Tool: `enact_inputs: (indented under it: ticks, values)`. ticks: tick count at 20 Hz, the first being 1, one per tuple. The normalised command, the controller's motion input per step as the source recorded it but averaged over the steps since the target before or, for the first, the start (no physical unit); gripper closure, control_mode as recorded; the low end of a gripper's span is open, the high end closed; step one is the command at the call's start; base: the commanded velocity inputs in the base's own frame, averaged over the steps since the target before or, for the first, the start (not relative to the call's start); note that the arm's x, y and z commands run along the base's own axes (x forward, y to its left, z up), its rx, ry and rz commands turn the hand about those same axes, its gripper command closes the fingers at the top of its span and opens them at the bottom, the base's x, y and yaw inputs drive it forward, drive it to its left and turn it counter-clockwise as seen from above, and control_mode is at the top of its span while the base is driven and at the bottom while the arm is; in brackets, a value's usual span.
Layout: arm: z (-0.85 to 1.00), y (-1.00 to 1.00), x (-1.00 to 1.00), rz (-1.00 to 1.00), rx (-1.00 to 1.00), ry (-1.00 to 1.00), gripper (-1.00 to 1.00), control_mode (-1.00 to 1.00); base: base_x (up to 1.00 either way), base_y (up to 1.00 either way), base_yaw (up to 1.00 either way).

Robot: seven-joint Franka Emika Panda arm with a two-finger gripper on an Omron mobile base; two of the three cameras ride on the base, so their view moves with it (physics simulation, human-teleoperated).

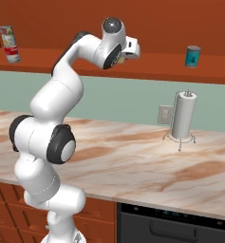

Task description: Stack two cans on top of the other two cans in the cabinet.

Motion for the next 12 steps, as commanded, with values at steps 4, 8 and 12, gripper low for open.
enact_inputs:
  ticks: [4,8,12]
  values:
    - [0.18,-0.19,-0.28,-0.18,0.00,0.00,1.00,-1.00,0.00,0.00,0.00]
    - [0.26,-0.23,-0.25,-0.33,0.00,-0.08,1.00,-1.00,0.00,0.00,0.00]
    - [0.19,-0.22,-0.30,-0.34,-0.01,-0.25,1.00,-1.00,0.00,0.00,0.00]
